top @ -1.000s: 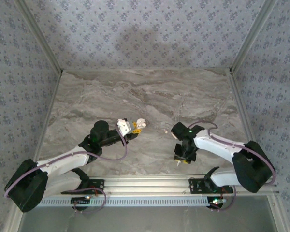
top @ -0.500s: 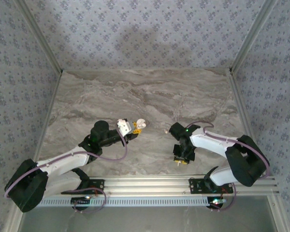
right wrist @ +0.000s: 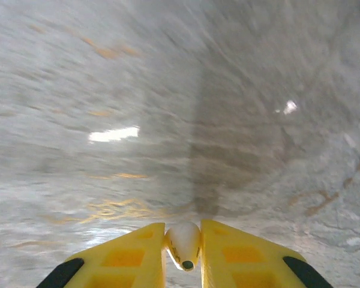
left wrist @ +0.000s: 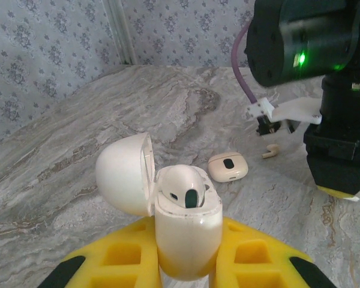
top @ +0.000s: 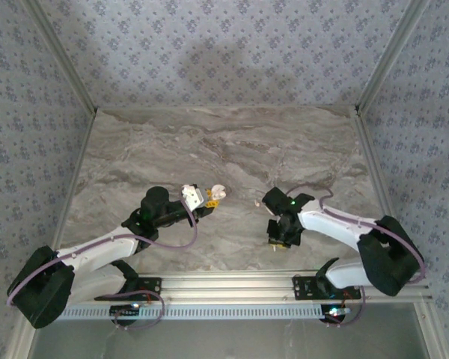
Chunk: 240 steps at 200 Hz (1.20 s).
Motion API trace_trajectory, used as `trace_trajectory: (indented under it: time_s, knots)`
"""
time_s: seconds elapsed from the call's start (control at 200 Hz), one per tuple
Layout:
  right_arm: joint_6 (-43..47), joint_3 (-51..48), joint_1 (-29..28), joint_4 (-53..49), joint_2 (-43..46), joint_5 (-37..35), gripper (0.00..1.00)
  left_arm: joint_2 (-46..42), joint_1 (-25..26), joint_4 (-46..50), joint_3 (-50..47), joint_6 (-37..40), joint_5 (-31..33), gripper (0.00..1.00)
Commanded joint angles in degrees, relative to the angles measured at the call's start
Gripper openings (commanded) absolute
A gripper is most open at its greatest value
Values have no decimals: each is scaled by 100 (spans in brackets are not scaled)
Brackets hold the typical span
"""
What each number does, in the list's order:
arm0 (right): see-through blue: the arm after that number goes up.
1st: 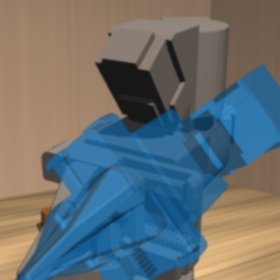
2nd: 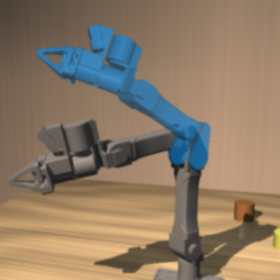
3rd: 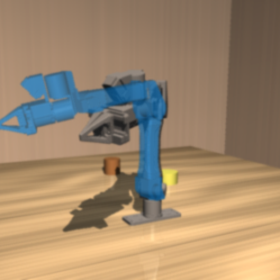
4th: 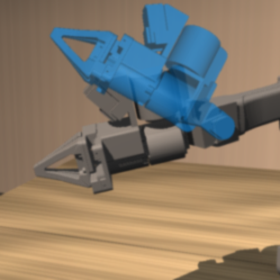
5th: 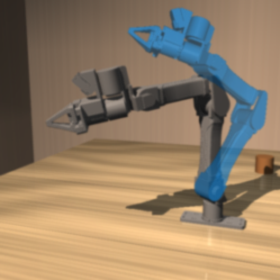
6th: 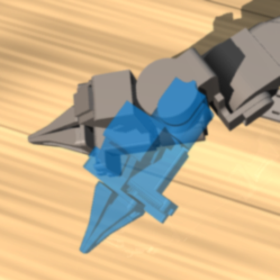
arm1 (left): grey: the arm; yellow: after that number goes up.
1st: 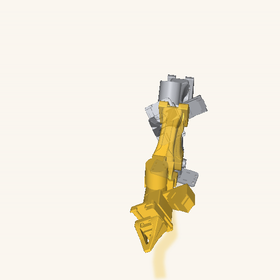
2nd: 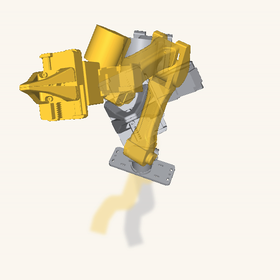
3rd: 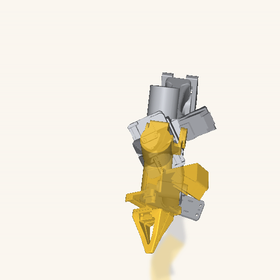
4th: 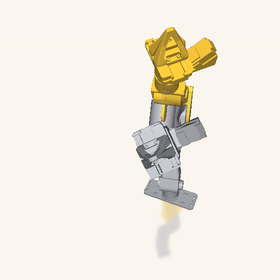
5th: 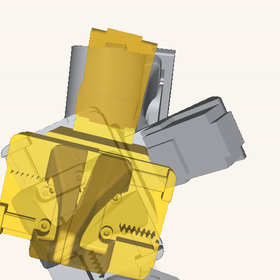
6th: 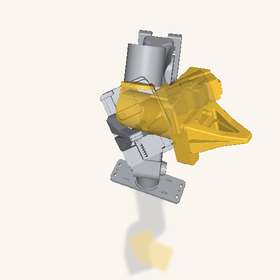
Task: Insert the wireless bluetooth earbuds into the charging case
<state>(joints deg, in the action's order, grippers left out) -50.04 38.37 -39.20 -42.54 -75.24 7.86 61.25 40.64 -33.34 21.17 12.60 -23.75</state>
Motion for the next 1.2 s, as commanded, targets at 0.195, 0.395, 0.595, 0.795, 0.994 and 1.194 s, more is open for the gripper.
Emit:
trace_trajectory:
  time_s: [0.195, 0.395, 0.595, 0.795, 0.994, 1.194]
  knots:
    - [405, -79, 15, 1222, 1091, -601, 21, 404, 93, -902, -95, -252, -16, 10]
    - [1163, 197, 57, 2288, 1489, -765, 22, 834, 197, -1652, -92, -485, 223, 10]
    - [1867, 592, 240, 2921, 1536, -566, 22, 1087, 300, -1834, 101, -469, 284, 10]
    - [2283, 1011, 276, 3457, 1391, -69, 22, 1196, 352, -1919, 254, -549, 291, 10]
    - [2271, 903, 196, 4337, 1390, 504, 22, 1246, 350, -2124, 302, -708, 355, 10]
    - [2234, 811, 64, 4762, 1335, 740, 22, 1264, 352, -2269, 307, -818, 390, 10]
